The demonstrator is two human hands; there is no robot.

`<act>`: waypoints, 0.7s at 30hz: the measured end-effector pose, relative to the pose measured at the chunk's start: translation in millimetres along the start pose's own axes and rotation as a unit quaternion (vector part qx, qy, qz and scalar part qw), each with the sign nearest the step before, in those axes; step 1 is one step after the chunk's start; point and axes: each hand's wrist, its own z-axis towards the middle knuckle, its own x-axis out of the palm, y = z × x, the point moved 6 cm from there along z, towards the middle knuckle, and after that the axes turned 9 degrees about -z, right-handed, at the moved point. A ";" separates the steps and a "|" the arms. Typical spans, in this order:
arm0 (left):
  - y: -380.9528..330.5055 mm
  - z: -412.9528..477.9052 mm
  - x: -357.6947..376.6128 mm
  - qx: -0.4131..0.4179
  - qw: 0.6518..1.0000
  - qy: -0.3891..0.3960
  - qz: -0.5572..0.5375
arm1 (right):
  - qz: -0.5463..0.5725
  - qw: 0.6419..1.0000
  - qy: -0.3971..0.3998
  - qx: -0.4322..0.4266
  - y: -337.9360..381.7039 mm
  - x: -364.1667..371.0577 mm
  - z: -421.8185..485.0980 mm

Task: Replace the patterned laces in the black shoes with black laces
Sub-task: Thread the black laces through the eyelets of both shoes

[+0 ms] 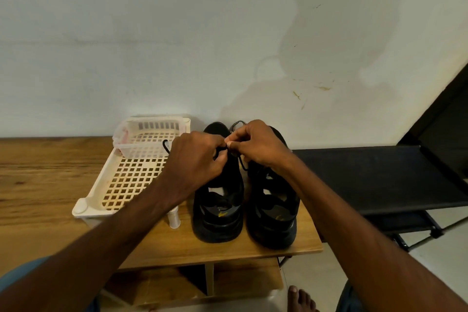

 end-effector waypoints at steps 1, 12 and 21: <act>-0.7 -0.3 -1.4 0.007 1.000 0.000 -0.004 | -0.007 1.000 0.008 0.000 0.0 1.3 1.2; -1.3 -1.4 -6.5 0.035 0.999 -0.002 -0.021 | -0.130 0.990 -0.044 0.033 9.5 -5.2 15.9; 37.5 -6.5 8.2 -0.285 0.886 0.081 -0.357 | 0.142 0.988 -0.029 -0.058 35.2 -2.8 33.2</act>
